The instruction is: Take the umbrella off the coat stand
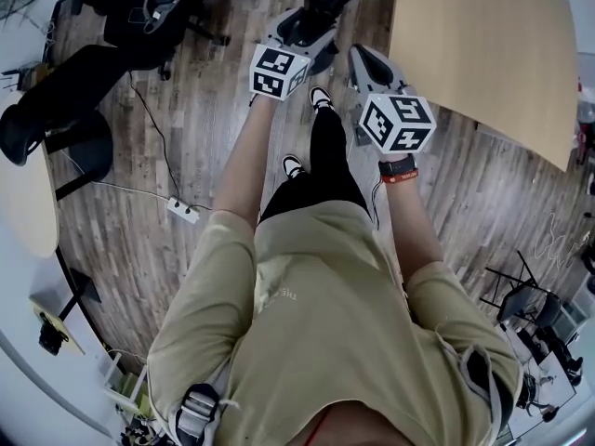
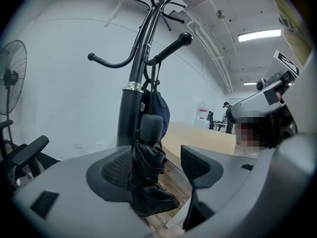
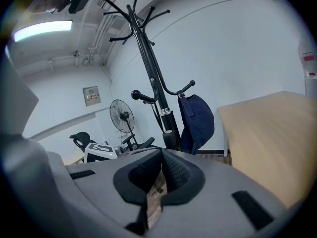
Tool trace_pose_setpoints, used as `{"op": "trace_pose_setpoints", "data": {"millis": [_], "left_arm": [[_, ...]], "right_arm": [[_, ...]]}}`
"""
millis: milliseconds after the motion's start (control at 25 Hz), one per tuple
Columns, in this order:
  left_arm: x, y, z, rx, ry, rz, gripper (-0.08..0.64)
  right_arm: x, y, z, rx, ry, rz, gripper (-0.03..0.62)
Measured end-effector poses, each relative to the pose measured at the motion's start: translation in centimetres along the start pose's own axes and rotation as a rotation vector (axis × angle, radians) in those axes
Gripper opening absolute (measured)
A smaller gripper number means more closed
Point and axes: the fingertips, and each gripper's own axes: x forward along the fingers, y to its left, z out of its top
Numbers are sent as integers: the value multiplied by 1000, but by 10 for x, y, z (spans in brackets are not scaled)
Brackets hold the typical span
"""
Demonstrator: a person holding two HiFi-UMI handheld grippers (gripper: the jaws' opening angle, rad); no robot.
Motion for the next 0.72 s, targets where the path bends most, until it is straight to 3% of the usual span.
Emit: {"op": "trace_pose_setpoints", "data": {"millis": [320,440,720], "left_arm": [[17,16,-16,14,72,60,284],[18,20,-14,17,70,86,162],[3,13,-6,30,53,69,86]], "right_arm": [[2,-4,-1,37,-3,10,2],[2,-8,-3,46,6,10,2],[3,-7,-5,79,15,17,2]]}}
